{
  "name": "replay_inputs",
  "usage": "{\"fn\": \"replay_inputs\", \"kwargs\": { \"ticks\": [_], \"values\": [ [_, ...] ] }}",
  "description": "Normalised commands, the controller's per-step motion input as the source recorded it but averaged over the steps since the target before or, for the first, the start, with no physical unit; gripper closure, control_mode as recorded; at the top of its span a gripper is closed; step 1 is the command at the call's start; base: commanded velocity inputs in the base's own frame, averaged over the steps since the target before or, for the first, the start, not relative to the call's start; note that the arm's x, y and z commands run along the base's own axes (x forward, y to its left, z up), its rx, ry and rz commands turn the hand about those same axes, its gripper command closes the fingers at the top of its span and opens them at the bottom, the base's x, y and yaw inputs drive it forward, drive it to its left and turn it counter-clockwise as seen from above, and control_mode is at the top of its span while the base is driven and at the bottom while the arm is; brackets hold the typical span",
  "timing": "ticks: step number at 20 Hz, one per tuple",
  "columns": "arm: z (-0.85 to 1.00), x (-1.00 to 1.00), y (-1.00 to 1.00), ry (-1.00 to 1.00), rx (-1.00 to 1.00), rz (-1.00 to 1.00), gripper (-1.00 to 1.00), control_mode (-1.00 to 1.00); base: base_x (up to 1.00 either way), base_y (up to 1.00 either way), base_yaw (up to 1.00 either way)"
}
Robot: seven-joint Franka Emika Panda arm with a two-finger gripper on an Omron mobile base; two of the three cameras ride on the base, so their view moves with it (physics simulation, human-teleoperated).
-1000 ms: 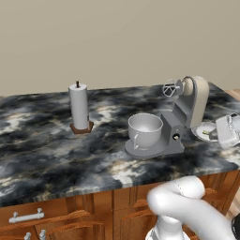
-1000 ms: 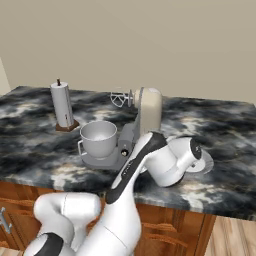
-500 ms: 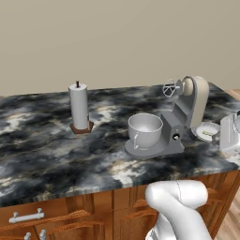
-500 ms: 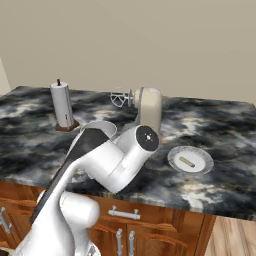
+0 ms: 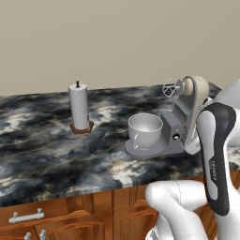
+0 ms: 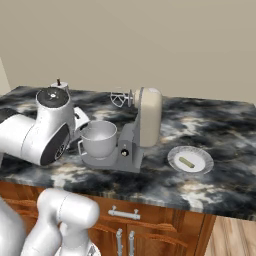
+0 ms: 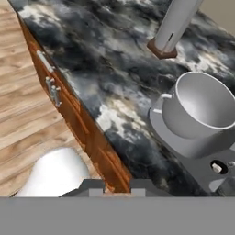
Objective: Add butter and sugar cubes to the stand mixer bowl and then turn on the stand mixer to begin making frosting.
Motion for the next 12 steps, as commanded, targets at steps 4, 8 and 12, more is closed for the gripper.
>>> {"fn": "replay_inputs", "kwargs": {
  "ticks": [4,8,12],
  "values": [
    [0.29,0.5,0.76,0.17,-0.14,-0.05,1.0,-1.0,0.0,0.0,0.0],
    [0.04,0.61,0.48,0.18,-0.12,-0.07,1.0,-1.0,0.0,0.0,0.0],
    [-0.01,0.59,0.17,0.14,-0.11,-0.09,1.0,-1.0,0.0,0.0,0.0]
  ]
}}
